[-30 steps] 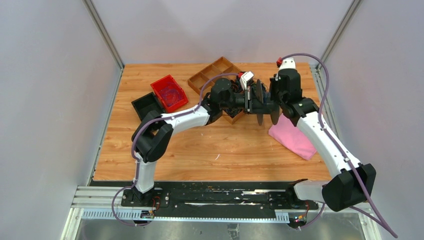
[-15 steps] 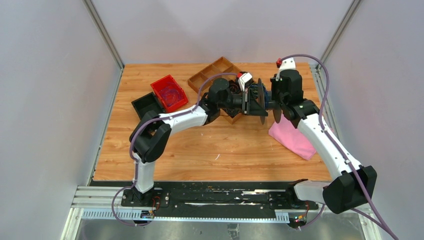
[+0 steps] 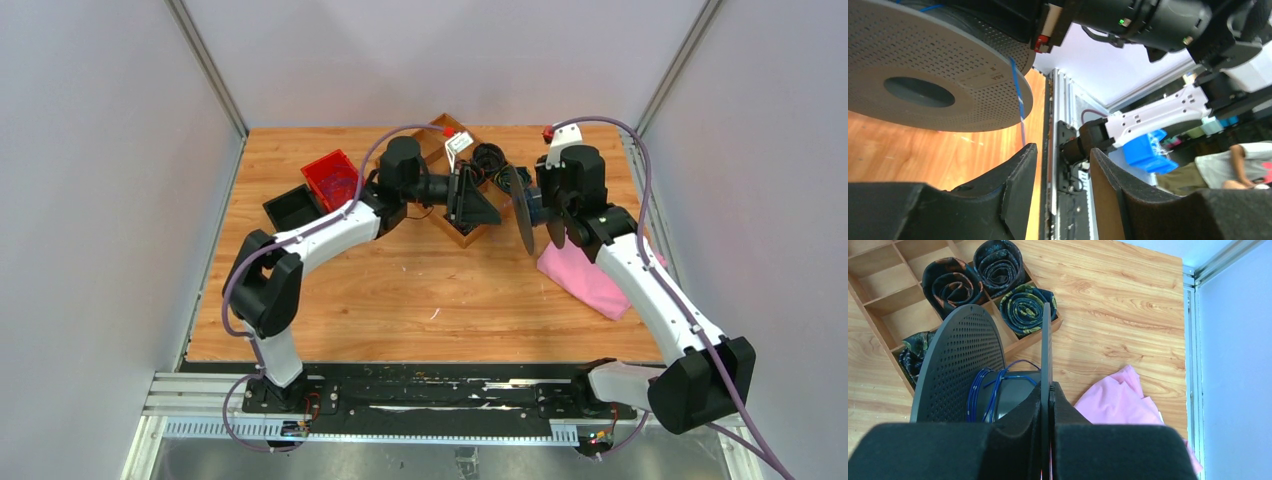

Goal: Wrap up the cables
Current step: Wrap the cable around the cable reel.

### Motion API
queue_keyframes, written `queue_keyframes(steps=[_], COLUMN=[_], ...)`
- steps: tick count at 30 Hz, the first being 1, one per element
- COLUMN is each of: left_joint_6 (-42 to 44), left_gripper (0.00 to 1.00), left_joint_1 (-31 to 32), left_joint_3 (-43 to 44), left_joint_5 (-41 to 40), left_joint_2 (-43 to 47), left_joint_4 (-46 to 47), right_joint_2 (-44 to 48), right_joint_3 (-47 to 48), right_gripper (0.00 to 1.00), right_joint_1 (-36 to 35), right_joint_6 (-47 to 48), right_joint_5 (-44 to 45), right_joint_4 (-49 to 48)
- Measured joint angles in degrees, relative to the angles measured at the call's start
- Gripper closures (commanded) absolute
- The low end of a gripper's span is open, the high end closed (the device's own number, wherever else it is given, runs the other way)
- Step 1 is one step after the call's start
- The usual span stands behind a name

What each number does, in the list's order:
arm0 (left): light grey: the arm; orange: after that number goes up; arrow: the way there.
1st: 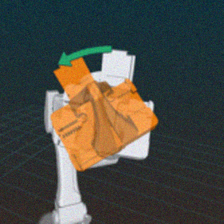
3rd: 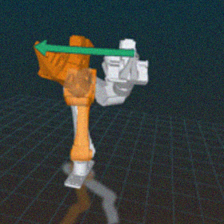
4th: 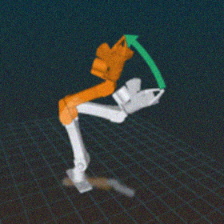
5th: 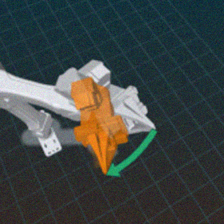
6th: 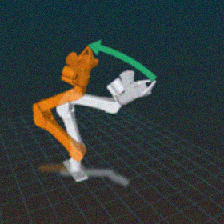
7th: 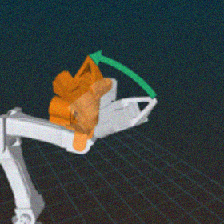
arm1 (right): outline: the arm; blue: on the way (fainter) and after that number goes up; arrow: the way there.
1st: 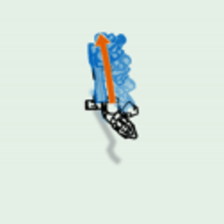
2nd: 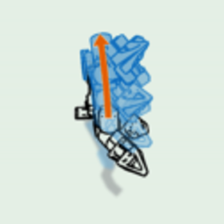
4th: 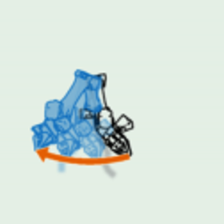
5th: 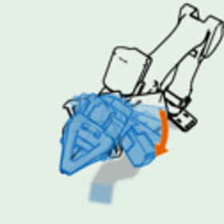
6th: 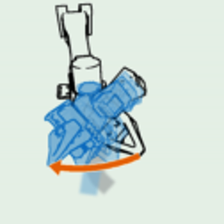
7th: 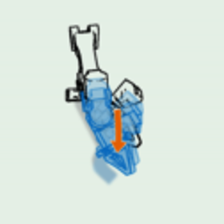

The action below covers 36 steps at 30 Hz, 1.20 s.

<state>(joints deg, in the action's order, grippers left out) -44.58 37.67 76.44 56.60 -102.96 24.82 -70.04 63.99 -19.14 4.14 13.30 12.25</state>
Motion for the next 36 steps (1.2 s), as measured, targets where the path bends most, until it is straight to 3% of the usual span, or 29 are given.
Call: queue_keyframes(steps=[5, 10, 14, 21, 27, 36], left_joint_6=[12.7, 30.9, 38.1, 40.1, 37.9, 34.5], left_gripper=[0.49, 0.44, 0.42, 0.41, 0.38, 0.29], left_joint_1=[-1.5, -2.1, -2.1, -1.6, -1.5, -1.5], left_joint_3=[0.3, 4.7, 4.7, -3.2, -11.3, -14.2], left_joint_5=[0.5, -4.5, -7.7, -12.3, -14.4, -13.7], left_joint_2=[5.0, 7.7, 9.2, 10.1, 8.2, 2.0], left_joint_4=[-11.3, -30.1, -36.3, -33.3, -23.1, -8.2], right_joint_2=[0.1, 0.7, 1.3, 1.1, 0.7, 0.6], right_joint_3=[-0.2, -0.2, -0.2, 3.4, 11.2, 23.2], right_gripper=[0.99, 0.99, 0.99, 0.99, 0.99, 0.99], right_joint_1=[0.0, 0.0, 0.0, 0.0, 0.0, 0.1], right_joint_6=[0.9, 1.4, 1.5, -0.9, -3.7, -6.9], right_joint_5=[-2.2, -4.3, -5.2, -5.9, -7.5, -10.8], right_joint_4=[0.0, 0.0, 0.1, 4.4, 8.2, 15.3])
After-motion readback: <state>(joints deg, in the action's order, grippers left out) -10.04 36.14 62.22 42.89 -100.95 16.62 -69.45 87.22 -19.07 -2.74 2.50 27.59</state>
